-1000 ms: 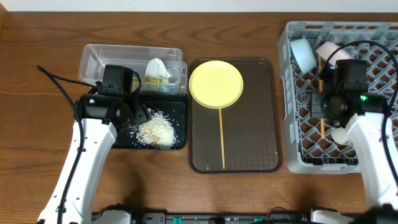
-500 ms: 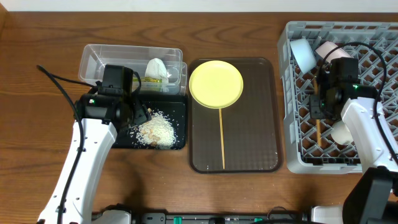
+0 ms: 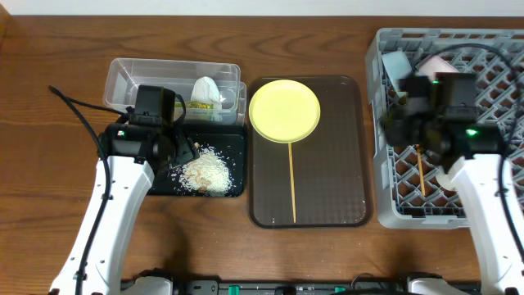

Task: Sort waste into correct bins and load items into the dishwasher rack
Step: 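Carry the chopstick right and stand it upright in the rack, then grasp the second chopstick on the brown tray with the right gripper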

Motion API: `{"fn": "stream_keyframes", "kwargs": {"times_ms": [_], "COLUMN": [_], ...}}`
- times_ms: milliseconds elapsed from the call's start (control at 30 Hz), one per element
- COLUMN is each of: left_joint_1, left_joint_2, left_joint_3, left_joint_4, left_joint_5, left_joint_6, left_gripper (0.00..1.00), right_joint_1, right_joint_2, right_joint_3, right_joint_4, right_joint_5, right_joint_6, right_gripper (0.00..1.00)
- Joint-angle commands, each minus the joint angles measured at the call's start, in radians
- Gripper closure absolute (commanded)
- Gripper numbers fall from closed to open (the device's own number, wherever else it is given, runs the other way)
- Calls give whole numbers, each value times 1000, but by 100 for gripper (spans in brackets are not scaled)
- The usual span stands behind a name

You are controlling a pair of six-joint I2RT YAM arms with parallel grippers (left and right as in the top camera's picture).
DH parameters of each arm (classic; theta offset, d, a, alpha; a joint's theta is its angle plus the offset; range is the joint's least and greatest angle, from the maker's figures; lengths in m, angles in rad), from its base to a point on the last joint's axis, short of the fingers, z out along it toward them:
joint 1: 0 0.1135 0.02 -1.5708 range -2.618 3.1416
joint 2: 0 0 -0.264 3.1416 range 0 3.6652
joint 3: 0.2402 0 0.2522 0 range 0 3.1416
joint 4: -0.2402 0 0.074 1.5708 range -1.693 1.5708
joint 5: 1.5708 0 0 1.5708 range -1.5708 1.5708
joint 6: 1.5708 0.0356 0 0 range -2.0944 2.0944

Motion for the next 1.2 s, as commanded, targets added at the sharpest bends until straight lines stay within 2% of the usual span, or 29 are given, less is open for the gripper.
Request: {"fn": "stream_keyframes", "kwargs": {"times_ms": [0, 200, 367, 533, 700, 833, 1000, 1167], "left_joint_1": [4, 4, 4, 4, 4, 4, 4, 4], "left_joint_2": [2, 2, 2, 2, 2, 2, 2, 2], "left_joint_3": [-6, -6, -6, -6, -6, -6, -6, -6], "left_joint_4": [-3, -3, -3, -3, -3, -3, -3, -3], "left_joint_5": [-6, -6, -6, -6, -6, -6, -6, -6], "left_joint_6": [-13, -13, -13, -13, -13, -13, -13, -13], "left_gripper": [23, 23, 23, 23, 23, 24, 23, 23], "right_joint_1": [129, 328, 465, 547, 590, 596, 587, 534], "right_joint_2": [38, 166, 319, 443, 529, 556, 550, 506], "right_joint_3": [-15, -31, -31, -31, -31, -31, -31, -31], "right_joint_4": [0, 35, 98, 158, 179, 151, 102, 39], "right_joint_5": [-24, 62, 128, 196, 259, 311, 368, 399], "right_joint_6": [70, 117, 295, 453, 552, 608, 624, 641], "right_gripper": [59, 56, 57, 57, 60, 69, 97, 99]}}
